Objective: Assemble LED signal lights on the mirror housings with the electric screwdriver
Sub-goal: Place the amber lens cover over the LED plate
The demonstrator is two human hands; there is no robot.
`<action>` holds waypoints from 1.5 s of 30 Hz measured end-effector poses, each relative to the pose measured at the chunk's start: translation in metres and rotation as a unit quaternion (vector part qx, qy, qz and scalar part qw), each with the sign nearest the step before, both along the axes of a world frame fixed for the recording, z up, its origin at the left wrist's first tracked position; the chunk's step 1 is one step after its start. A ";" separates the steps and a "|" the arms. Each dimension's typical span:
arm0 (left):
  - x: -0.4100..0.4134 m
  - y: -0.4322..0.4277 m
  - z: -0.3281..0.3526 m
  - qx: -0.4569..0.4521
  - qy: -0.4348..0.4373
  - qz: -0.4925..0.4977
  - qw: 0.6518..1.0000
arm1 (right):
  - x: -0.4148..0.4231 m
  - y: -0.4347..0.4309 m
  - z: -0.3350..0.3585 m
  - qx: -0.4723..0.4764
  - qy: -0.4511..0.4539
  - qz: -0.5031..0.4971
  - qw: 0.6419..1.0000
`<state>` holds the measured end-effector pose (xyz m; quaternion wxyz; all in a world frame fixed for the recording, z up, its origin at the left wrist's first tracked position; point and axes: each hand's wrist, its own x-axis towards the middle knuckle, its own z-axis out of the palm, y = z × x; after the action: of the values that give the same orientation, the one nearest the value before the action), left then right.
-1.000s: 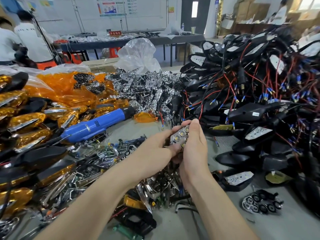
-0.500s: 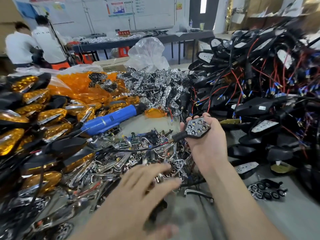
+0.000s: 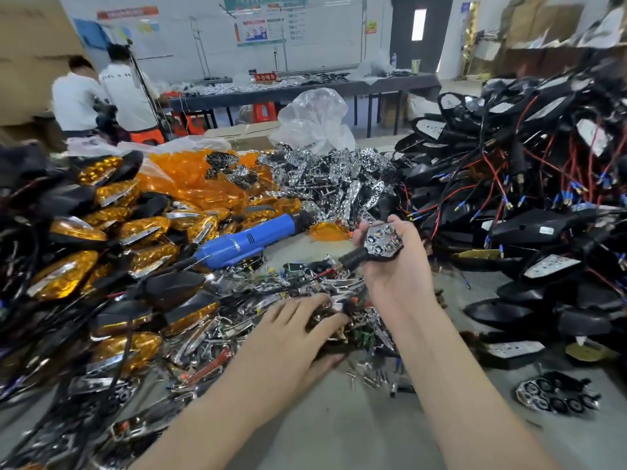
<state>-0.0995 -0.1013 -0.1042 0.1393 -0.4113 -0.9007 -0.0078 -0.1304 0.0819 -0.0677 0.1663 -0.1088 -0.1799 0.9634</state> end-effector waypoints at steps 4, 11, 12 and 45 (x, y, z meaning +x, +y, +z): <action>0.001 -0.013 0.009 -0.014 -0.070 -0.061 0.996 | -0.022 -0.006 0.017 0.011 0.003 0.009 1.000; -0.019 -0.024 0.049 0.236 -0.140 -0.039 0.961 | -0.048 0.014 0.005 0.066 -0.076 -0.033 0.994; -0.030 -0.020 0.052 0.272 -0.140 -0.023 0.952 | -0.049 0.017 0.001 0.058 -0.081 -0.029 0.995; -0.046 0.004 0.030 0.692 -0.414 0.094 0.584 | 0.007 -0.001 -0.012 0.146 0.078 0.084 0.983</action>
<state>-0.1457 -0.0977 -0.0741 -0.0061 -0.0554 -0.6169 -0.7851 -0.1229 0.0808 -0.0792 0.1129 0.0076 -0.3134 0.9429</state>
